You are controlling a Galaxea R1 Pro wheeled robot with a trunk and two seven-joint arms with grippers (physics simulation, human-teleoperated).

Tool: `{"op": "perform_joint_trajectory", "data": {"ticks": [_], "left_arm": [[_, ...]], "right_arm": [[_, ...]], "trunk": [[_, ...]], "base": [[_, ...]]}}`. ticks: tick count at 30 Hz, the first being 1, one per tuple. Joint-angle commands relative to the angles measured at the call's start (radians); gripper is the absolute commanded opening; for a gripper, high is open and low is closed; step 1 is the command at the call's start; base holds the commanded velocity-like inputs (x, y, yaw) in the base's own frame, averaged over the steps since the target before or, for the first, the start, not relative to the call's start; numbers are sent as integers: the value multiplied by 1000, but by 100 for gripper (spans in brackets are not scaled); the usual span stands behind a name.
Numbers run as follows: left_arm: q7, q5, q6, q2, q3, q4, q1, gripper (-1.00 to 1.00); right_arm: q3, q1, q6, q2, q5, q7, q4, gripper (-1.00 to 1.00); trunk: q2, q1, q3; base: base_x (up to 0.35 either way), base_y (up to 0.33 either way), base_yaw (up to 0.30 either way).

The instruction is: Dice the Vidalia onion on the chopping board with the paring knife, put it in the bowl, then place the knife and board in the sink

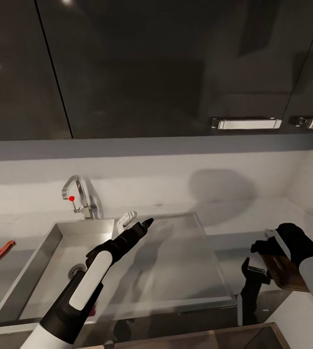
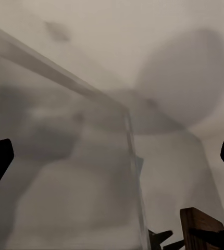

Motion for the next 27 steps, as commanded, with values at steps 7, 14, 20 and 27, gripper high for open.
{"op": "perform_joint_trajectory", "data": {"ticks": [7, 14, 20, 27], "left_arm": [[9, 10, 1, 0, 0, -2, -1, 100], [9, 10, 1, 0, 0, -3, -1, 100], [9, 10, 1, 0, 0, -3, -1, 100], [9, 10, 1, 0, 0, -3, -1, 100]], "right_arm": [[-3, -1, 4, 0, 5, 6, -1, 100], [-4, -1, 4, 0, 5, 6, -1, 100], [-3, -1, 4, 0, 5, 17, -1, 100], [-4, -1, 4, 0, 5, 19, -1, 100]], "trunk": [[-2, 1, -8], [-2, 1, -9], [-2, 1, -17], [-2, 1, -27]], "base": [[0, 0, 30], [0, 0, 3], [0, 0, 0], [0, 0, 0]]}}
